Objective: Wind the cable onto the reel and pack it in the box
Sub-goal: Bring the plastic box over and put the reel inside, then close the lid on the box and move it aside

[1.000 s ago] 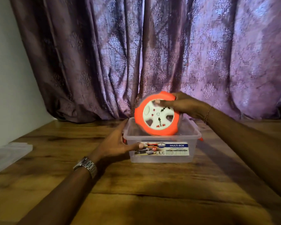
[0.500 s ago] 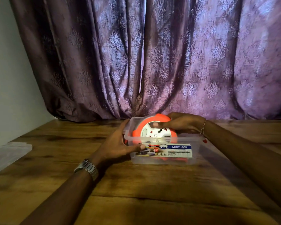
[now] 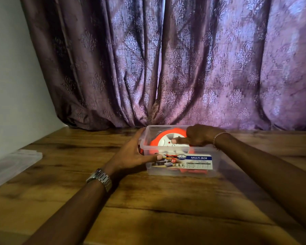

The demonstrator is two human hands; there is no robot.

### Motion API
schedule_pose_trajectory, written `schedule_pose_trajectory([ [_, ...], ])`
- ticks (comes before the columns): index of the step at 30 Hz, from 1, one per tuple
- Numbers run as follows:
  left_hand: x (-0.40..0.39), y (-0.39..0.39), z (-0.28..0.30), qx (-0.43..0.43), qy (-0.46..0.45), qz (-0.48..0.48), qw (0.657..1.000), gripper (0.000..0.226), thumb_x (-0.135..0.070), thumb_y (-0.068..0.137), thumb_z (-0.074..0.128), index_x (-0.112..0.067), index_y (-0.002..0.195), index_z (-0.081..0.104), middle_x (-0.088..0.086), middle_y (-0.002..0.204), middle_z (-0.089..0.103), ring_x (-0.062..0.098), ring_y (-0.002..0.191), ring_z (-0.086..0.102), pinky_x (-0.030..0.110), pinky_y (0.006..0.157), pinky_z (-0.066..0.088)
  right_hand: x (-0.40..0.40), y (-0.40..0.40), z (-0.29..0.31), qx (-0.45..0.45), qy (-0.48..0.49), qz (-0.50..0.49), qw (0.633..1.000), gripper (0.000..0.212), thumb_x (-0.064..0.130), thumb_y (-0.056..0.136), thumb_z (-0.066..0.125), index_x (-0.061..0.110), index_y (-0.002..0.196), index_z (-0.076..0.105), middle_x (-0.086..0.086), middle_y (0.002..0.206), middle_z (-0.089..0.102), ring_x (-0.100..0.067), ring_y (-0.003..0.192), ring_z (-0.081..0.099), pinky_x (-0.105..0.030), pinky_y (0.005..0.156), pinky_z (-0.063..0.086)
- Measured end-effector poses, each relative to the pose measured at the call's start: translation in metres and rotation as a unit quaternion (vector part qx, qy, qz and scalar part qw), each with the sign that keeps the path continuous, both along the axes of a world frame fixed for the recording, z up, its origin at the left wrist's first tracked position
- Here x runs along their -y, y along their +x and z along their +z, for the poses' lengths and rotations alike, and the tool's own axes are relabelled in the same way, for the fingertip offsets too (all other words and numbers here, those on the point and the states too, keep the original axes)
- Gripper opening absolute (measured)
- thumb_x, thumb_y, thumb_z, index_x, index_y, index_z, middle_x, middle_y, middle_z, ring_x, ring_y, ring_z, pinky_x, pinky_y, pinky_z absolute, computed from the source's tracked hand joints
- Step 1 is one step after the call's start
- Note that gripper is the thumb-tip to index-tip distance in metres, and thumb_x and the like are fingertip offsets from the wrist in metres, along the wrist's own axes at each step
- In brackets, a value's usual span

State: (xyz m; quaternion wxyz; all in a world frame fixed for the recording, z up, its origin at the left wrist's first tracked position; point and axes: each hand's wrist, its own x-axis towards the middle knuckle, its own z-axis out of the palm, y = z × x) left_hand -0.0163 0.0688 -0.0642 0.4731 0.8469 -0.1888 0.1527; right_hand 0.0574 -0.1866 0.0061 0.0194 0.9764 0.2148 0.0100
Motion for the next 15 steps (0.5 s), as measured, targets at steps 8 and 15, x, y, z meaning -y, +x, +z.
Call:
schedule_pose_trajectory([
  [8,-0.032,-0.013,0.015,-0.024,0.048,0.047,0.997,0.123,-0.054,0.057,0.093,-0.022,0.157,0.028,-0.013,0.143,0.059,0.001,0.132,0.056,0.03,0.113,0.046,-0.062,-0.019,0.029,0.222,0.076,0.033,0.972,0.061,0.063,0.08,0.059,0.015,0.115,0.05,-0.012,0.113,0.063,-0.033,0.1,0.059,-0.037,0.071,0.043],
  [15,-0.119,-0.06,0.027,0.001,0.088,0.237,0.968,0.082,-0.041,0.078,0.086,-0.024,0.146,0.042,-0.027,0.111,0.054,-0.011,0.103,0.051,0.002,0.08,0.038,-0.19,-0.037,0.036,0.116,0.165,0.17,0.965,0.059,0.059,0.081,0.062,0.011,0.114,0.056,-0.015,0.114,0.063,-0.033,0.107,0.057,-0.033,0.076,0.044],
])
